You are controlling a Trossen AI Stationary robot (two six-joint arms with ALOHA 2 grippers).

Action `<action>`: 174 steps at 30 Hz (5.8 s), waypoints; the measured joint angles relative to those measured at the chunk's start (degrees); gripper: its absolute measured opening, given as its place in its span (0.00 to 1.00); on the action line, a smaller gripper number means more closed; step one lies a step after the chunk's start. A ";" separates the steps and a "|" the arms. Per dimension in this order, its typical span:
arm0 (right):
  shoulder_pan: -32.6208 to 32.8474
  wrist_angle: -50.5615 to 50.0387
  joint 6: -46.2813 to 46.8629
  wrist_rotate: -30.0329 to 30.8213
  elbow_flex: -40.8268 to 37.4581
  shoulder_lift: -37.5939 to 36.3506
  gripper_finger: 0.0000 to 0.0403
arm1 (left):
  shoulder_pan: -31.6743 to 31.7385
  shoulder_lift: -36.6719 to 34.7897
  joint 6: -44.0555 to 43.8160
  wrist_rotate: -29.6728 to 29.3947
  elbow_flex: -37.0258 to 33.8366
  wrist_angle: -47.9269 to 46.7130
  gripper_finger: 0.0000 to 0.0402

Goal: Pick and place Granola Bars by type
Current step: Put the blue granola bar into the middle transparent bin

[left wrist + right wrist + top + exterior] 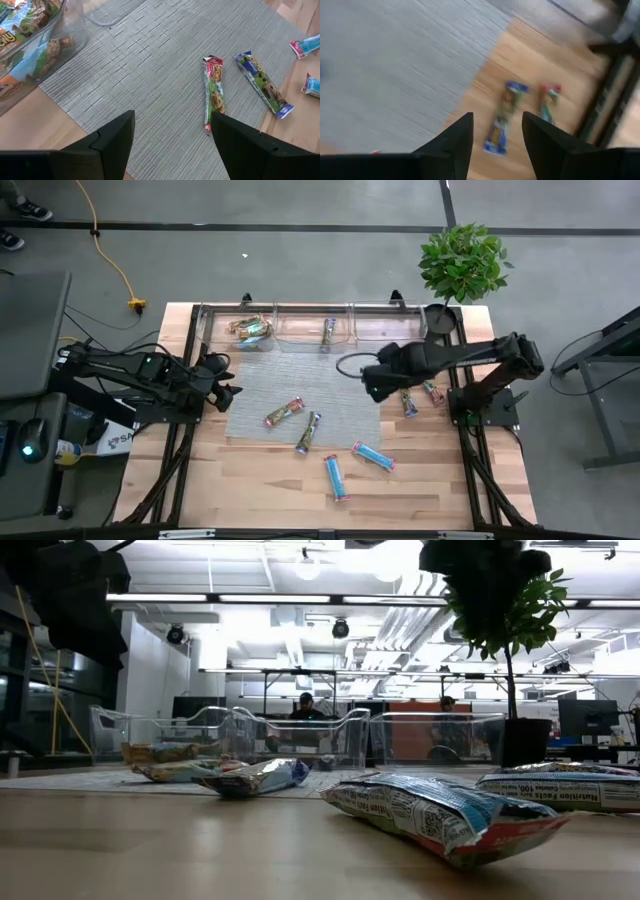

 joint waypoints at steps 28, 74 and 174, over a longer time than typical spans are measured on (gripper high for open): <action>-6.08 33.10 3.55 -17.62 -47.85 -25.37 0.58 | 0.00 0.00 0.44 -0.02 0.00 -0.02 0.64; -18.67 45.05 -15.34 -22.04 -47.59 -6.23 0.28 | 0.00 -0.01 -1.53 0.00 0.00 0.00 0.64; 2.28 33.03 -107.71 -26.56 23.61 36.37 0.46 | -0.02 -0.02 -1.07 -0.06 0.02 0.02 0.64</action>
